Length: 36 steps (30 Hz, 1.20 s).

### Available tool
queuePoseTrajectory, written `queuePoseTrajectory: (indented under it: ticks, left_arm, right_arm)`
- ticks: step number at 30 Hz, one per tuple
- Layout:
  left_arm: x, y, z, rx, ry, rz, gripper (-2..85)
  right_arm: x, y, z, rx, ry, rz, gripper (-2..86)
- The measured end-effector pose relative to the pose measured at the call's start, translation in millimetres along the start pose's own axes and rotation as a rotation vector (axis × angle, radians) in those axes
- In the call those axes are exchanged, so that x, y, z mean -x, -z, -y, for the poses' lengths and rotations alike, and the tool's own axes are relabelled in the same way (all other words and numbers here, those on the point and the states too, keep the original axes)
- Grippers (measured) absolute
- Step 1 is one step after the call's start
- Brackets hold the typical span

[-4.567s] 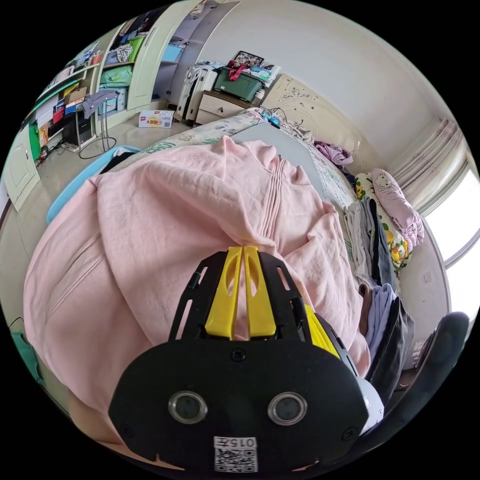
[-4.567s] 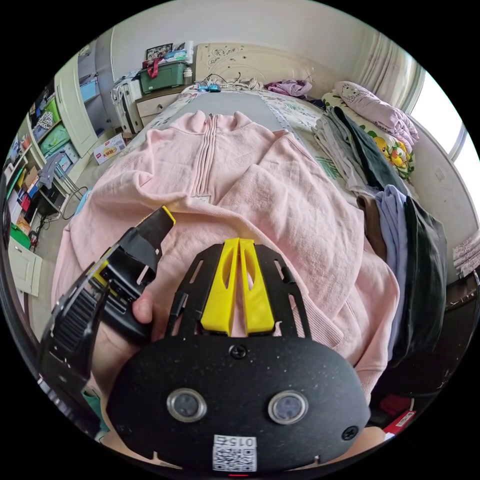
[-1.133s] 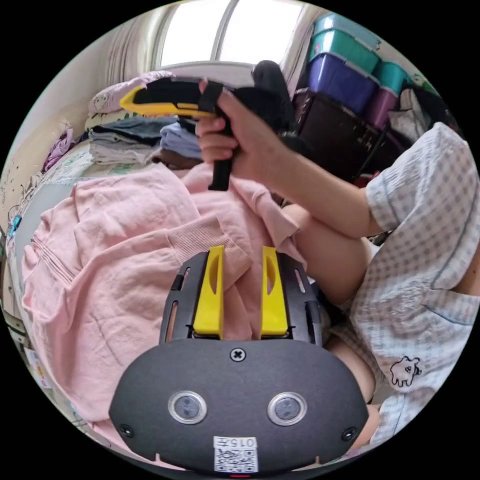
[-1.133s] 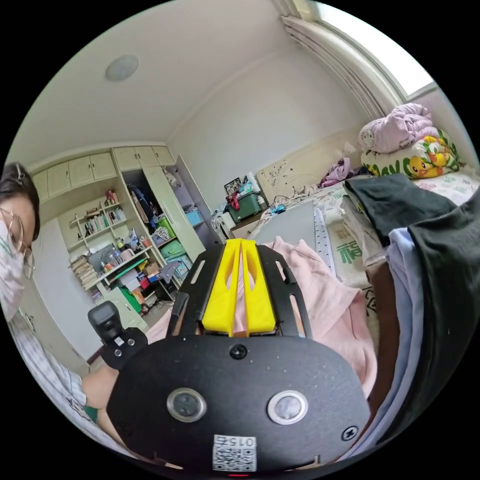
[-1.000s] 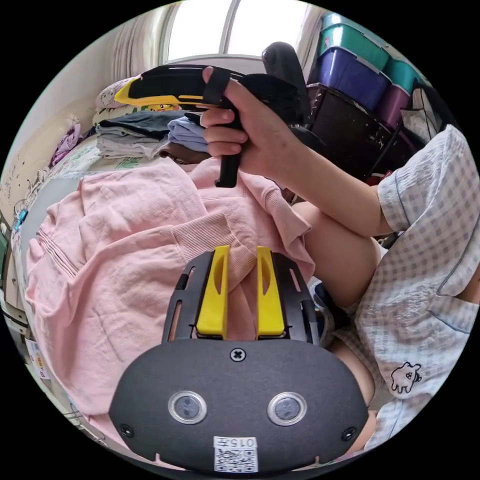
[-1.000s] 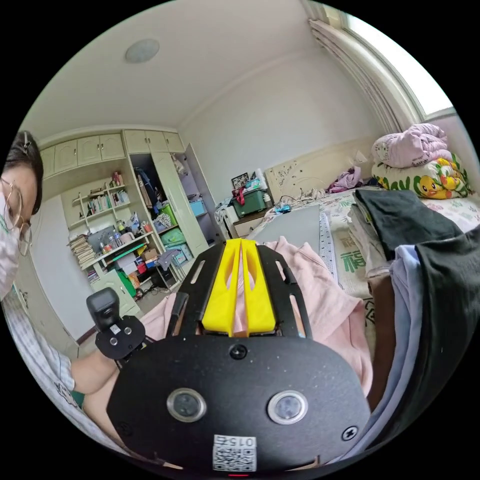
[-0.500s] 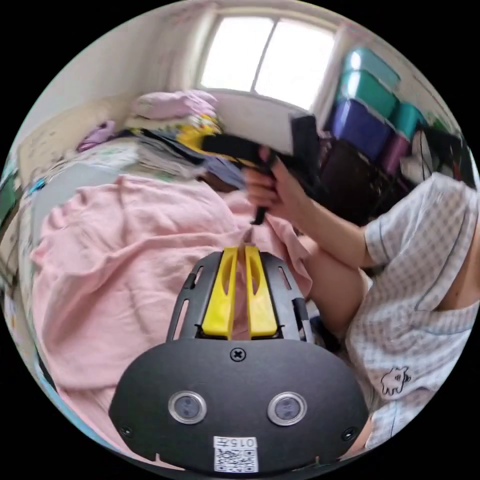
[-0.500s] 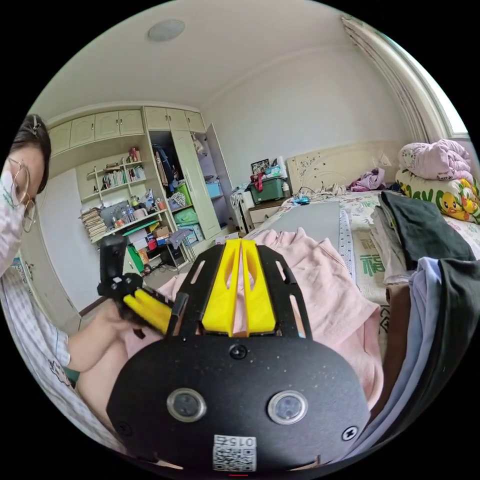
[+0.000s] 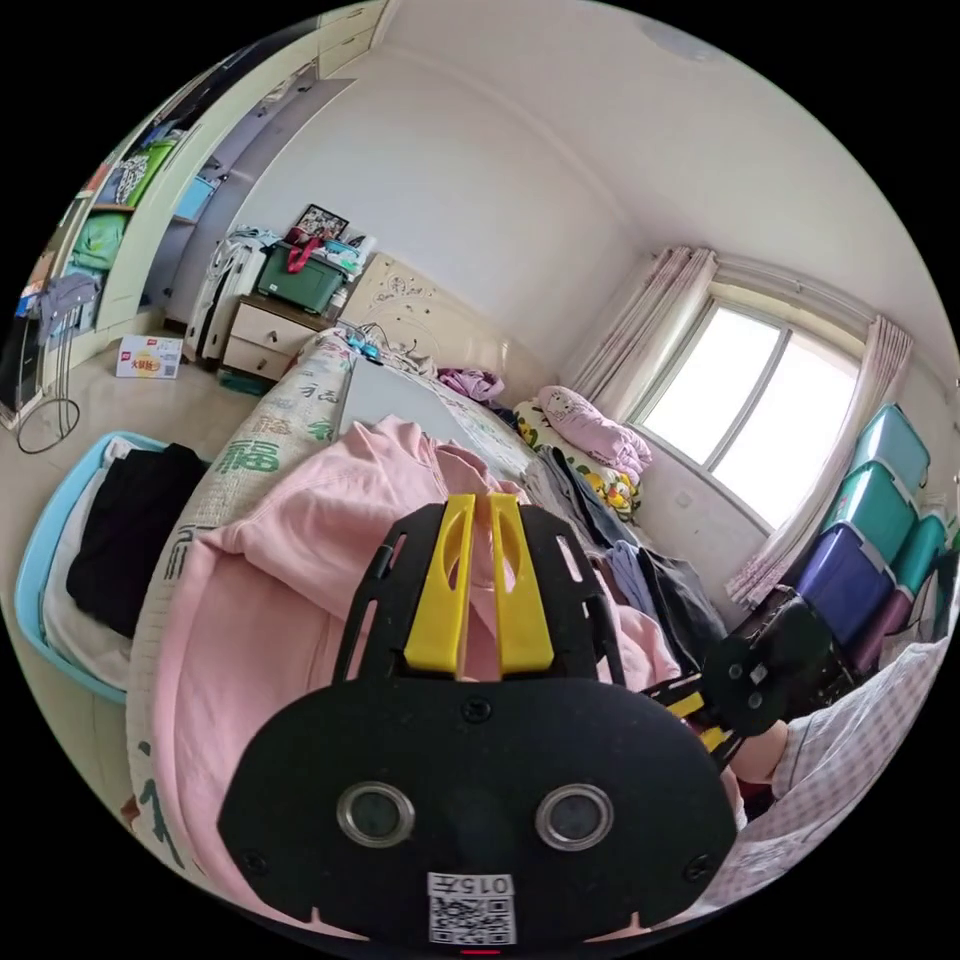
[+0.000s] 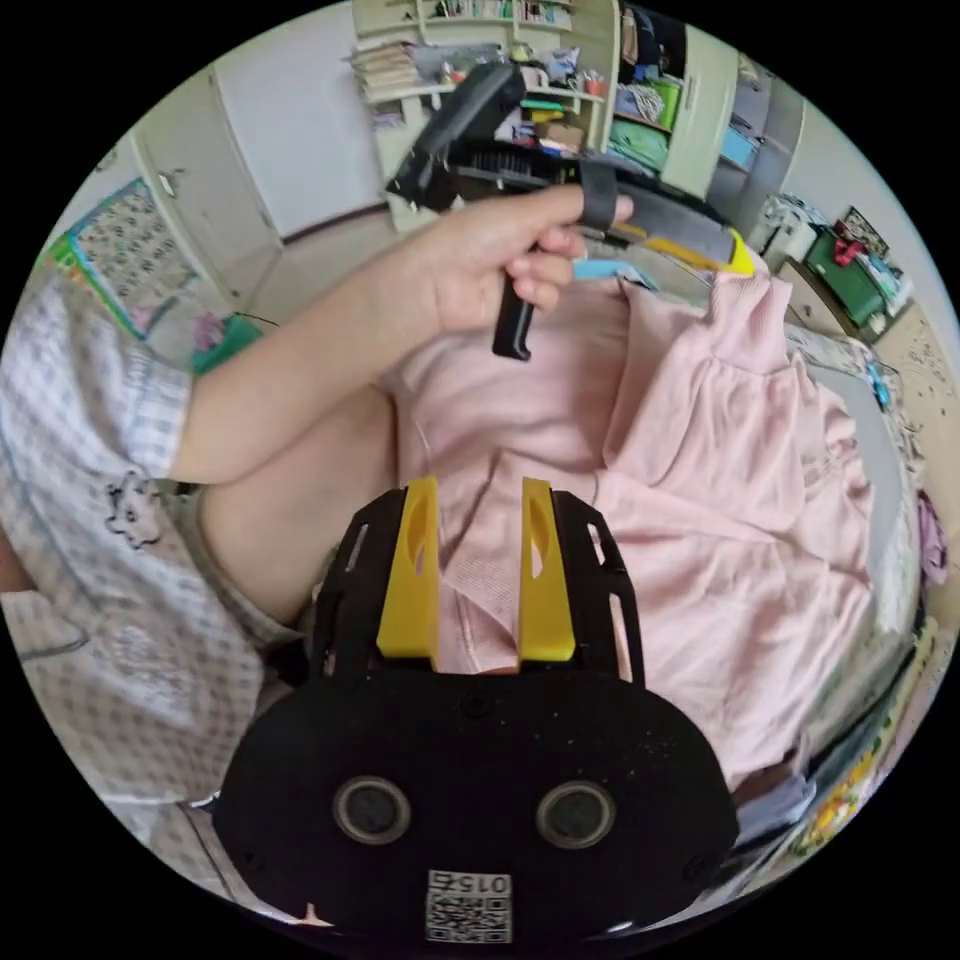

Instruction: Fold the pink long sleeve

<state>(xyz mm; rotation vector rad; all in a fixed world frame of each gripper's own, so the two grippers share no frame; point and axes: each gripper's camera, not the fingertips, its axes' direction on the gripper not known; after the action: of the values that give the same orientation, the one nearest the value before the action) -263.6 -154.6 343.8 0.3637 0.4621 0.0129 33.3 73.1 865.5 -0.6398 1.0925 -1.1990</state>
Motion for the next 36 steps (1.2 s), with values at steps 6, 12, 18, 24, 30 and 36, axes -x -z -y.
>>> queuePoseTrajectory:
  ticks: [6, 12, 18, 24, 30, 36]
  left_arm:
    - [28, 17, -19, -0.015, 0.064, -0.085, 0.6]
    - [49, 29, -30, -0.008, 0.096, -0.141, 0.6]
    - [66, 46, -33, -0.020, 0.079, -0.159, 0.6]
    - [82, 64, -37, -0.051, 0.111, -0.141, 0.6]
    - [77, 63, -35, -0.039, 0.081, -0.133, 0.7]
    - [75, 85, -13, -0.089, 0.041, -0.137, 0.7]
  right_arm:
    - [13, -12, 5, 0.064, -0.155, -0.148, 9.7]
    - [7, -4, 17, 0.086, -0.247, -0.119, 3.7]
    - [-47, 77, 1, -0.008, -0.393, -0.072, 1.7]
    - [-212, 322, -149, -0.027, -1.169, -0.948, 4.1]
    - [-170, 338, -270, -0.231, -1.433, -0.840, 6.0]
    - [-86, 206, -258, -0.136, -1.144, -0.468, 7.5]
